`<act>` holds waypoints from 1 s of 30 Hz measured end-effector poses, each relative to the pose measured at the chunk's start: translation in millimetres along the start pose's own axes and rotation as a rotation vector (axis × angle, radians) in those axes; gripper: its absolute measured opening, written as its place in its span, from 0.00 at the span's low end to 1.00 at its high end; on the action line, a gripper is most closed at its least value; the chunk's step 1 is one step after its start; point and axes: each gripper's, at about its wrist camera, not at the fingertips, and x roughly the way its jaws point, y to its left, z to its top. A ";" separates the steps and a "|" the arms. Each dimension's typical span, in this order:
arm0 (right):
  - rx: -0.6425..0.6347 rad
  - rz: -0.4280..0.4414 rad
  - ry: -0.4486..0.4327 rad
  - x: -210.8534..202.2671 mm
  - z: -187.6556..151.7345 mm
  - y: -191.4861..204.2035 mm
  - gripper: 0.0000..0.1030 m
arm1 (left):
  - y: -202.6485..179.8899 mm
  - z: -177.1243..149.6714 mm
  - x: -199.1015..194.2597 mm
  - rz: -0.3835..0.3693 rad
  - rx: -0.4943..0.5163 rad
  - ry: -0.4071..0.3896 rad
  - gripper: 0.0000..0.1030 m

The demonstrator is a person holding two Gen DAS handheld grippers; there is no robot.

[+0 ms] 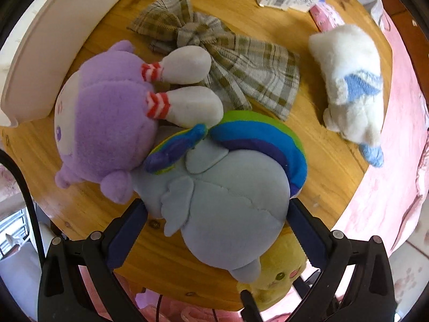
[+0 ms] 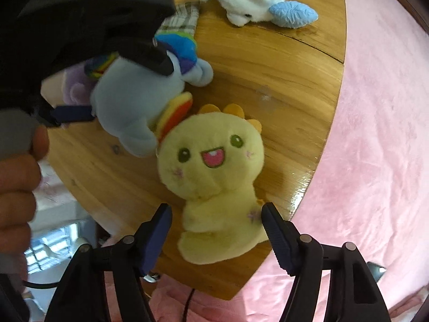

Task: Organize objects
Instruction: 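Grasp the blue unicorn plush with the left tool while the right tool grasps the yellow chick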

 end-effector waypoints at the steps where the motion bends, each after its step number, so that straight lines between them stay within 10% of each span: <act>1: 0.000 0.004 0.003 0.7 -0.6 0.1 0.68 | 0.0 -0.1 -0.7 -0.003 0.001 -0.001 0.99; 23: 0.011 -0.018 0.000 -7.2 6.0 -11.1 0.44 | 7.3 -14.9 -17.9 -0.040 0.068 0.063 0.91; 30: 0.011 -0.023 -0.017 -26.3 8.7 -17.3 0.43 | 3.3 -21.8 -25.3 -0.036 0.135 0.141 0.73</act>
